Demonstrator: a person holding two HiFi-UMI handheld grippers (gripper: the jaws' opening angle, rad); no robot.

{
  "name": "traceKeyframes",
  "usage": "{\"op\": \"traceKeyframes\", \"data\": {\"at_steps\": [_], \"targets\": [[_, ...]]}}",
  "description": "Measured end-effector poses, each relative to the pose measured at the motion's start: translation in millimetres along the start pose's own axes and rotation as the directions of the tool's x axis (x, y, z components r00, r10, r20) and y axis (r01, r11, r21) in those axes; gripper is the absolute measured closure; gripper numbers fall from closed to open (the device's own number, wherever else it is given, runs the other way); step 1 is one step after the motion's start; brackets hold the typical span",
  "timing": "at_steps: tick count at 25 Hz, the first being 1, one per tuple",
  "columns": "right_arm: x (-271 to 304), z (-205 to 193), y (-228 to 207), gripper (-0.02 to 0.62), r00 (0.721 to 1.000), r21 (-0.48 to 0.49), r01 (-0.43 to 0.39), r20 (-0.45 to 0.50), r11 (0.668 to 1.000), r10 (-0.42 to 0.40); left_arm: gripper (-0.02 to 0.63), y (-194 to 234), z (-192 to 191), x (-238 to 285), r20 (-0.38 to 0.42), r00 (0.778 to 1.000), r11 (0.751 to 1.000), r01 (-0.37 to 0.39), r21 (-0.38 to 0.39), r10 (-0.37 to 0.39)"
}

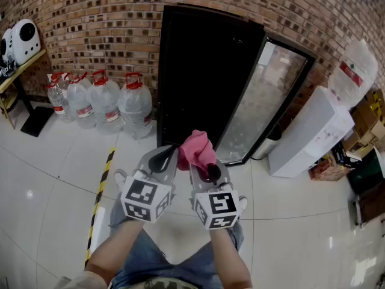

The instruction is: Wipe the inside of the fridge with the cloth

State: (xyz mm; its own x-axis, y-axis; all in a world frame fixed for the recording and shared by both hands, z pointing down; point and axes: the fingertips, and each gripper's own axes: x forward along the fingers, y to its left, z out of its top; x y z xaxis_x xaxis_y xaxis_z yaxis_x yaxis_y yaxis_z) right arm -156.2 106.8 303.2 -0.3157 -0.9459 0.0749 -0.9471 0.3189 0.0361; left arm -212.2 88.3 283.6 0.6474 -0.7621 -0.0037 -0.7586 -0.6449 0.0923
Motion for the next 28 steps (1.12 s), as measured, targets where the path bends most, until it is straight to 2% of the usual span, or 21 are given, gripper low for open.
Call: {"op": "traceKeyframes", "data": {"at_steps": [8, 23, 28], "targets": [[53.0, -2.0, -34.6, 0.492, 1.000, -0.026, 0.010, -0.007, 1.000, -0.010, 0.611, 26.4, -2.9, 63.1, -0.002, 1.000, 1.000, 0.004, 0.021, -0.004], [175.3, 25.3, -93.3, 0.492, 1.000, -0.032, 0.017, 0.010, 0.999, -0.017, 0.611, 103.6, 12.2, 173.5, -0.014, 1.000, 1.000, -0.010, 0.028, 0.011], [229.1, 26.7, -112.8, 0.492, 1.000, -0.015, -0.004, -0.006, 1.000, 0.004, 0.611, 140.2, 21.4, 212.7, 0.004, 0.999, 0.999, -0.049, 0.013, 0.049]]}}
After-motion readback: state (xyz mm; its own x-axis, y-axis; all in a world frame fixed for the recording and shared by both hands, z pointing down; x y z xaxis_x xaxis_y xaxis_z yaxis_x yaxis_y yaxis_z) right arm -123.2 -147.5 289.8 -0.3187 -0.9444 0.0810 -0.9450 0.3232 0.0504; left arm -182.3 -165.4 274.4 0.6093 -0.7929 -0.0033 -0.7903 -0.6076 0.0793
